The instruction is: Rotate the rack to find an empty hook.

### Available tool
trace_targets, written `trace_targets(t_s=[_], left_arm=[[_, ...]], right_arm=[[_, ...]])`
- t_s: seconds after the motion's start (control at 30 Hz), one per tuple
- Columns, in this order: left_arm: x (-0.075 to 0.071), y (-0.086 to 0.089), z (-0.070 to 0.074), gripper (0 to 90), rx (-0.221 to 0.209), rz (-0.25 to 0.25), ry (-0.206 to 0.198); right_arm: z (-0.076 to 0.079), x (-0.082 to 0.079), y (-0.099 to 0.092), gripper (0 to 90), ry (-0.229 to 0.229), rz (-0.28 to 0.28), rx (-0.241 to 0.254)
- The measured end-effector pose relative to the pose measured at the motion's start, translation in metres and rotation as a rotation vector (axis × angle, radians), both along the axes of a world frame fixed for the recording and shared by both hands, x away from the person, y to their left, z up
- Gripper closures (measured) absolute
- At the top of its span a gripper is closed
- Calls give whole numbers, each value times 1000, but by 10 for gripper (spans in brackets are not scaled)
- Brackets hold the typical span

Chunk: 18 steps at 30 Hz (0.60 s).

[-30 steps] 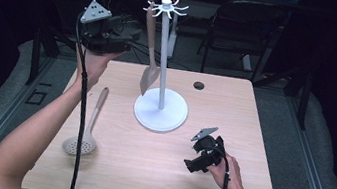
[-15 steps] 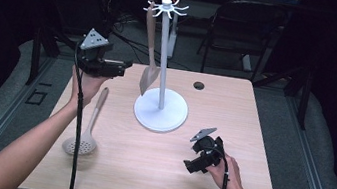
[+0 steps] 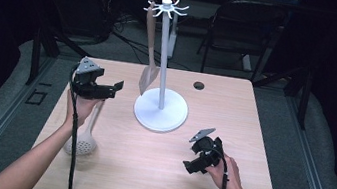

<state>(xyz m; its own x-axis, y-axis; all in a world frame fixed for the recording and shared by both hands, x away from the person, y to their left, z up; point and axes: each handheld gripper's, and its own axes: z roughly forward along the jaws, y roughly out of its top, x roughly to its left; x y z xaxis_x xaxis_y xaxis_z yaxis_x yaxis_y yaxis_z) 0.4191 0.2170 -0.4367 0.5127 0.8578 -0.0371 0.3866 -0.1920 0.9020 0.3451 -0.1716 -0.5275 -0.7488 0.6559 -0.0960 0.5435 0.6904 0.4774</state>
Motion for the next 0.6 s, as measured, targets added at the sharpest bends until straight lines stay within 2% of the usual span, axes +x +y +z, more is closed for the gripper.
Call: trace_targets(t_s=[0.3, 0.37, 0.47, 0.5, 0.6], left_arm=[[-4, 16, -43, 127, -14, 45, 97], [-3, 16, -47, 124, 4, 42, 125], [-2, 18, -52, 120, -3, 52, 142], [-1, 19, -54, 118, 11, 53, 152], [0, 22, -59, 108, 15, 73, 165]], right_arm=[[-1, 0, 1, 35, 2, 9, -15], [-1, 0, 1, 35, 2, 8, -14], [-1, 0, 2, 36, -1, 5, -16], [-1, 0, 3, 35, 0, 6, -14], [0, -1, 2, 35, 0, 13, -23]])
